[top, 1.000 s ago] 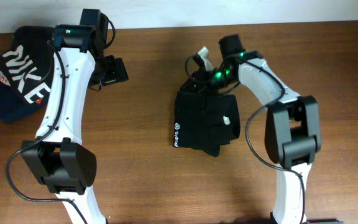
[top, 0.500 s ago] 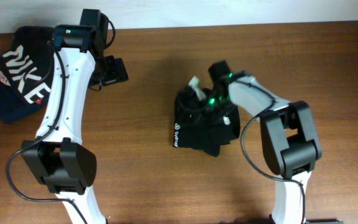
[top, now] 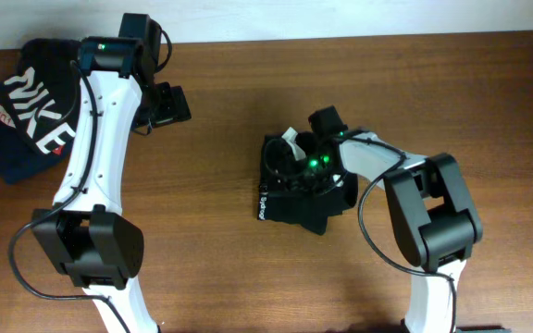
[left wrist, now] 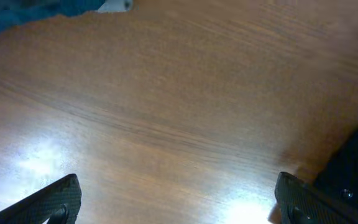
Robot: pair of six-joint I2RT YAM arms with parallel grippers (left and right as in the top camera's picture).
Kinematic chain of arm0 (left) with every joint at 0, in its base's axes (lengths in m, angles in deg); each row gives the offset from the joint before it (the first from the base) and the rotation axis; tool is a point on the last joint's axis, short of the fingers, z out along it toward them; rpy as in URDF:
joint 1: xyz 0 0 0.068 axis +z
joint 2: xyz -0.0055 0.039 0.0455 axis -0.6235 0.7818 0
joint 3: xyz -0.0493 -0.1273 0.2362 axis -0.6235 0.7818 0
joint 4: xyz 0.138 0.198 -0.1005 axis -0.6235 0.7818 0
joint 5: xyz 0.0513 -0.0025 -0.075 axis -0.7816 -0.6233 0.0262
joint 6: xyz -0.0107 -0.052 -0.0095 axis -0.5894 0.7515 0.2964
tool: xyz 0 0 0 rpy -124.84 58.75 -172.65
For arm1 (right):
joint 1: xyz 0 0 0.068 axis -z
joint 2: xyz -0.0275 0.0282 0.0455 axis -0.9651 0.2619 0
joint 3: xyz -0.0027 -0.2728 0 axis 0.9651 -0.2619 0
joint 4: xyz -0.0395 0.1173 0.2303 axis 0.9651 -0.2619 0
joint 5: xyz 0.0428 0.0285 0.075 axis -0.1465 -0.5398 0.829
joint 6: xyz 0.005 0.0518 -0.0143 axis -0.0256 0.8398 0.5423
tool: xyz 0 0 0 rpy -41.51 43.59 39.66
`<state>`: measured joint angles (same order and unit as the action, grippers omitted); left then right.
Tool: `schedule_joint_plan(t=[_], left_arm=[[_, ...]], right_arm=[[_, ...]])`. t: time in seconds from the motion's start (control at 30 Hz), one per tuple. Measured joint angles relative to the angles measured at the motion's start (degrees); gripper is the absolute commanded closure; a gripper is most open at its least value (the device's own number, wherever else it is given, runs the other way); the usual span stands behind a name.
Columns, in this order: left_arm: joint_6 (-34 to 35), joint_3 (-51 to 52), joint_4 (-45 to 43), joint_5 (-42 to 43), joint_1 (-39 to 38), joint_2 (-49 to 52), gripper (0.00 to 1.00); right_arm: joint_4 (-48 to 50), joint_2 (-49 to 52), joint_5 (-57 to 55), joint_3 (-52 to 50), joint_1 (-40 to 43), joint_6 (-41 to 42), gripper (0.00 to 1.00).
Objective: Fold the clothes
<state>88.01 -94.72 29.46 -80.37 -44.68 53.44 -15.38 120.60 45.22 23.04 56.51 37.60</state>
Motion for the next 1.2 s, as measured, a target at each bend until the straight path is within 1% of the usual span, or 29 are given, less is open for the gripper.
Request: schedule_joint_plan(t=[0.03, 0.1, 0.2, 0.27, 0.37, 0.4, 0.47, 0.57, 0.67, 0.8, 0.87, 0.93, 1.07, 1.2], left_arm=[[-0.63, 0.0, -0.68, 0.2, 0.0, 0.0, 0.01], [-2.32, 0.26, -2.23, 1.38, 0.0, 0.0, 0.01], [-5.6, 2.54, -4.61, 4.28, 0.0, 0.0, 0.01], [-7.58, 5.42, -6.86, 7.15, 0.02, 0.0, 0.01], [-13.29, 14.84, -14.58, 17.79, 0.0, 0.2, 0.01], [-14.1, 16.24, -15.32, 19.39, 0.0, 0.46, 0.01], [-15.93, 22.18, -21.35, 25.16, 0.0, 0.37, 0.01], [-18.8, 31.89, -28.96, 34.34, 0.0, 0.55, 0.01], [-22.12, 38.42, -36.33, 45.2, 0.0, 0.59, 0.01], [-23.98, 43.36, -43.08, 54.29, -0.11, 0.59, 0.01], [-24.48, 45.66, -45.27, 57.51, -0.28, 0.59, 0.01], [-24.68, 46.64, -46.9, 58.75, -0.68, 0.59, 0.01], [-24.09, 46.93, -49.88, 60.15, -2.78, 0.59, 0.01], [-21.35, 46.95, -53.2, 59.74, -6.21, 0.59, 0.01]], right_arm=[[-1.6, -0.74, -0.42, 1.25, 0.09, -0.28, 0.12], [-4.42, -2.58, -1.2, 4.15, 0.68, 0.13, 0.01], [-10.97, -6.71, -1.95, 10.95, 3.8, 0.28, 0.01], [-14.14, -8.63, -2.6, 13.4, 6.29, 0.33, 0.01], [-22.62, -10.56, -4.72, 16.22, 13.57, -0.83, 0.01], [-23.67, -10.51, -5.09, 16.2, 14.82, -1.33, 0.01], [-29.97, -10.45, -5.84, 16.11, 18.43, -4.07, 0.01], [-36.57, -10.45, -6.45, 16.06, 23.56, -9.25, 0.01], [-40.85, -10.45, -6.84, 16.06, 27.28, -14.45, 0.01], [-43.8, -10.45, -7.08, 16.06, 28.48, -19.17, 0.01], [-44.33, -10.45, -7.85, 16.06, 28.5, -20.98, 0.01], [-44.5, -10.45, -8.28, 16.06, 28.5, -21.62, 0.01], [-44.68, -10.45, -8.76, 16.06, 28.61, -22.56, 0.01], [-44.92, -10.45, -9.01, 16.06, 28.79, -22.82, 0.01]])
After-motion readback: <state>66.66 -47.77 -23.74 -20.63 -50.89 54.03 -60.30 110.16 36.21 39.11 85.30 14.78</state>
